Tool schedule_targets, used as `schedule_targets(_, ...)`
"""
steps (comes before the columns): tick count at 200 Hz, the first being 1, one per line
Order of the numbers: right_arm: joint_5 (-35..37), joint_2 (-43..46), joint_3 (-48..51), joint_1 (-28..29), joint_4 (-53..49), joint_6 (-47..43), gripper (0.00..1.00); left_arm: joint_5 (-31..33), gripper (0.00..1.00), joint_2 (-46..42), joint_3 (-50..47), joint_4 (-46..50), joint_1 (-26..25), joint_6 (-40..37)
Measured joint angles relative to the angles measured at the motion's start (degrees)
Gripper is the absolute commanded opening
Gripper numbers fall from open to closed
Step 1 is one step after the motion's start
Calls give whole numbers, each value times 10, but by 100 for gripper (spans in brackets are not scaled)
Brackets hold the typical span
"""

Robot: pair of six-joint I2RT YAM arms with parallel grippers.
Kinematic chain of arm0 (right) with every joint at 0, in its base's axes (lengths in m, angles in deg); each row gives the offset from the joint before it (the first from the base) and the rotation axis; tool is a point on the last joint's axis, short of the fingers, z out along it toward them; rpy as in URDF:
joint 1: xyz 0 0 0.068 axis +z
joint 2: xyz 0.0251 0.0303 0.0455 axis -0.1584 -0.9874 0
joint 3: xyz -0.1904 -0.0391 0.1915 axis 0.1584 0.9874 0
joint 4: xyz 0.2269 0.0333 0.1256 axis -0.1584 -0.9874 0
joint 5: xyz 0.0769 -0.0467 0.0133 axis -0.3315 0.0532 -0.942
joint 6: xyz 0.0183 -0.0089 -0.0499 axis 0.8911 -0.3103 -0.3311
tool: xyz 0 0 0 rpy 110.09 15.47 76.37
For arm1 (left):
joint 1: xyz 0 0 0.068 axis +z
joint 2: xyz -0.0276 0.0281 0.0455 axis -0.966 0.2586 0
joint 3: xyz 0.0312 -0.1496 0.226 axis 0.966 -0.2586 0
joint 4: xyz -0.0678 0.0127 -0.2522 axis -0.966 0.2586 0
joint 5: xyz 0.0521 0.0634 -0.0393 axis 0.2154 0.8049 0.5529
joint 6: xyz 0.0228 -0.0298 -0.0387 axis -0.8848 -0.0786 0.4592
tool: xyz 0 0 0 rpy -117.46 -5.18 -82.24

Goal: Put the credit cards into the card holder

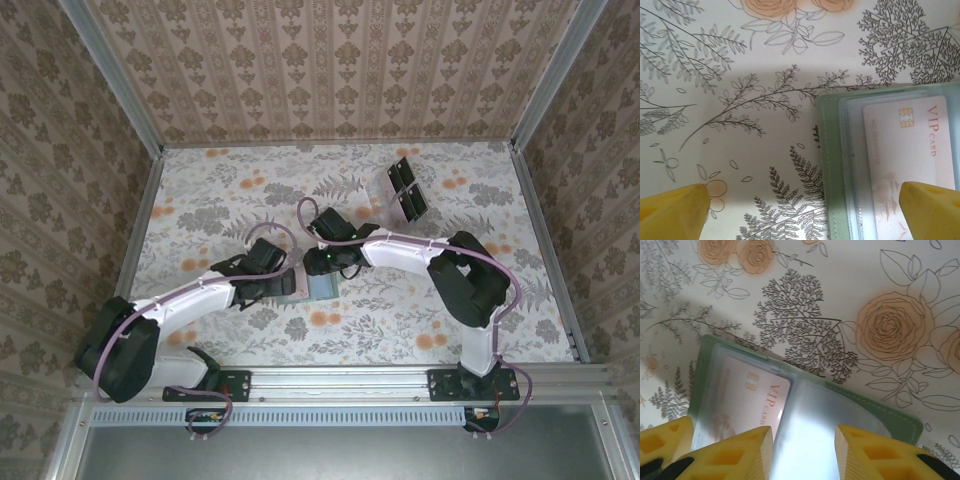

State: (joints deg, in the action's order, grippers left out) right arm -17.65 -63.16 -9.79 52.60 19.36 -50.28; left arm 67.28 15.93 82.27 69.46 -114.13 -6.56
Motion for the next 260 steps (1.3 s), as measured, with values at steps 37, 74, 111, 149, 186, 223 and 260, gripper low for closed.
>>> schedule_targets(37,-1,-20,1,-18,-1,-10,39,1,100,38,0,-12,-6,2)
schedule_targets(74,-3,-21,21,-25,7,-10,38,7,100,58,0,-32,-6,2)
schedule_targets(111,-3,-14,32,-26,21,-8,38,11,100,60,0,-37,-1,2)
schedule_targets(149,-5,24,50,-23,18,8,39,11,100,29,-2,-30,6,0)
schedule_targets(186,-9,77,50,-8,22,33,38,11,100,-28,-2,-24,29,-1)
schedule_targets(223,-20,80,53,12,44,76,19,12,100,-27,-2,3,64,-3)
schedule_targets(260,-28,67,70,24,89,127,5,16,100,-5,-14,5,77,-5)
